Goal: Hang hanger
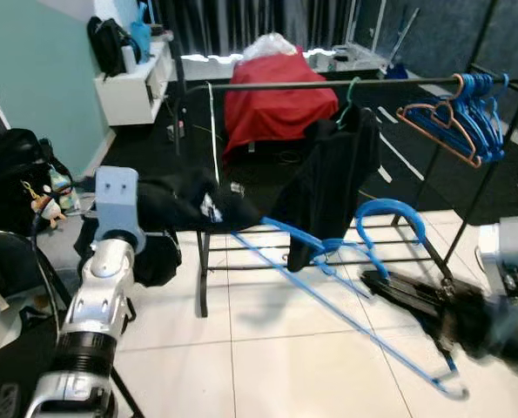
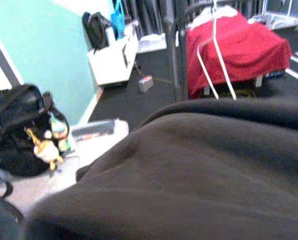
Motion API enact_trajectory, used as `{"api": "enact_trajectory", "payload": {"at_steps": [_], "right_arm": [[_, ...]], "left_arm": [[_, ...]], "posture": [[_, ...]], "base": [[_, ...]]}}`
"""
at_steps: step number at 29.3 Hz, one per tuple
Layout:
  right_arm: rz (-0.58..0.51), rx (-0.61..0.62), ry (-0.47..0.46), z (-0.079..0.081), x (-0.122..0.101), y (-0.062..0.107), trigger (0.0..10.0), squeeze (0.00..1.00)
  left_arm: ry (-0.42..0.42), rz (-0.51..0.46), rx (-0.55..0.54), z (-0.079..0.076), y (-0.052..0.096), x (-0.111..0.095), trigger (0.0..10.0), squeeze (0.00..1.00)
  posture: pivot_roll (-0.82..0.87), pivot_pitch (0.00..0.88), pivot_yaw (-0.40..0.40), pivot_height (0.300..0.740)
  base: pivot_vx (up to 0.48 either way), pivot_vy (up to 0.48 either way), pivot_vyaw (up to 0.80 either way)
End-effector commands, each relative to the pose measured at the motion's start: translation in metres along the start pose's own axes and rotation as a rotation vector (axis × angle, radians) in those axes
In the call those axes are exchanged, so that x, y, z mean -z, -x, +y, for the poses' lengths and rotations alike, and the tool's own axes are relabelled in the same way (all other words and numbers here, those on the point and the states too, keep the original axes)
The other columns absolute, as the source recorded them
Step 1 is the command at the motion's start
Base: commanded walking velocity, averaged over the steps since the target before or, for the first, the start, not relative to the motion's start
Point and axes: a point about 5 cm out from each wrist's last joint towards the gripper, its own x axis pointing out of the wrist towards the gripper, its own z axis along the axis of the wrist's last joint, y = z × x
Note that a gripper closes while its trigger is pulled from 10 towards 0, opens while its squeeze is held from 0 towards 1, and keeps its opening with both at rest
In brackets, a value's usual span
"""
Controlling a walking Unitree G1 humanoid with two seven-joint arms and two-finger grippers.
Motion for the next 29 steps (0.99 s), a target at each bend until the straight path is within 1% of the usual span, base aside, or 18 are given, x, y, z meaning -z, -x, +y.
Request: {"api": "enact_trajectory", "payload": {"at_steps": [1,3,6,9,10,11,12,15,16,17,18,20,21,22,24,25,26,29], "right_arm": [[0.07,-0.024,-0.03,0.004,0.01,0.001,0.0,0.0],[0.184,-0.072,-0.086,0.018,0.032,-0.005,0.0,0.0],[0.224,-0.09,-0.104,0.023,0.041,-0.009,0.0,0.0],[0.335,-0.115,-0.155,0.035,0.066,-0.019,0.0,0.0],[0.335,-0.115,-0.155,0.035,0.066,-0.019,0.0,0.0],[0.336,-0.101,-0.148,0.033,0.067,-0.02,0.0,0.0],[0.277,0.094,-0.107,0.008,0.068,-0.029,0.0,0.0],[0.253,0.169,-0.097,-0.002,0.068,-0.032,0.0,0.0],[0.171,0.259,-0.103,-0.015,0.061,-0.038,0.0,0.0],[0.11,0.323,-0.114,-0.024,0.055,-0.041,0.0,0.0],[0.069,0.364,-0.123,-0.029,0.052,-0.044,0.0,0.0],[0.051,0.384,-0.126,-0.032,0.05,-0.045,0.0,0.0],[-0.008,0.419,-0.131,-0.039,0.043,-0.047,0.0,0.0],[-0.008,0.419,-0.131,-0.039,0.043,-0.047,0.0,0.0],[-0.081,0.462,-0.138,-0.048,0.034,-0.049,0.0,0.0],[-0.15,0.457,-0.159,-0.05,0.026,-0.053,0.0,0.0],[-0.19,0.447,-0.173,-0.051,0.022,-0.055,0.0,0.0],[-0.225,0.427,-0.189,-0.051,0.018,-0.058,0.0,0.0]], "left_arm": [[-0.019,-0.045,-0.125,0.029,-0.006,-0.01,0.0,0.0],[-0.013,-0.06,-0.13,0.03,-0.008,-0.014,0.0,0.0],[-0.008,-0.066,-0.129,0.029,-0.009,-0.015,0.0,0.0],[0.024,-0.085,-0.102,0.019,-0.009,-0.019,0.0,0.0],[0.024,-0.085,-0.102,0.019,-0.009,-0.019,0.0,0.0],[0.025,-0.087,-0.1,0.018,-0.009,-0.019,0.0,0.0],[0.07,-0.122,-0.04,0.004,-0.007,-0.024,0.0,0.0],[0.089,-0.137,-0.016,-0.001,-0.007,-0.027,0.0,0.0],[0.156,-0.186,0.159,-0.028,-0.001,-0.034,0.0,0.0],[0.207,-0.228,0.289,-0.047,0.006,-0.041,0.0,0.0],[0.241,-0.258,0.375,-0.06,0.011,-0.045,0.0,0.0],[0.258,-0.275,0.418,-0.066,0.014,-0.048,0.0,0.0],[0.282,-0.269,0.546,-0.083,0.025,-0.047,0.0,0.0],[0.282,-0.269,0.546,-0.083,0.025,-0.047,0.0,0.0],[0.318,-0.264,0.706,-0.104,0.042,-0.047,0.0,0.0],[0.288,-0.251,0.823,-0.116,0.055,-0.042,0.0,0.0],[0.262,-0.241,0.887,-0.122,0.062,-0.039,0.0,0.0],[0.225,-0.227,0.959,-0.129,0.07,-0.033,0.0,0.0]], "posture": [[-0.23,0.0,0.053,0.74],[-0.23,0.0,0.051,0.74],[-0.23,0.0,0.051,0.74],[-0.23,0.0,0.052,0.74],[-0.23,0.0,0.052,0.74],[-0.23,0.0,0.051,0.74],[-0.23,0.0,0.047,0.74],[-0.23,0.0,0.047,0.74],[-0.22,0.0,0.036,0.74],[-0.22,0.0,0.036,0.74],[-0.22,0.0,0.036,0.74],[-0.22,0.0,0.036,0.74],[-0.22,0.0,0.036,0.74],[-0.22,0.0,0.036,0.74],[-0.22,0.0,0.033,0.74],[-0.22,0.0,0.032,0.74],[-0.22,0.0,0.032,0.74],[-0.22,0.0,0.032,0.74]], "base": [[0.0,0.0,0.0],[0.0,0.0,0.0],[0.0,0.0,0.0],[0.0,0.0,0.0],[0.0,0.0,0.0],[0.0,0.0,0.0],[0.0,0.0,0.0],[0.0,0.0,0.0],[0.0,0.0,0.0],[0.0,0.0,0.0],[0.0,0.0,0.0],[0.0,0.0,0.0],[0.0,0.0,0.0],[0.0,0.0,0.0],[0.0,0.0,0.0],[0.0,0.0,0.0],[0.0,0.0,0.0],[0.0,0.0,0.0]]}}
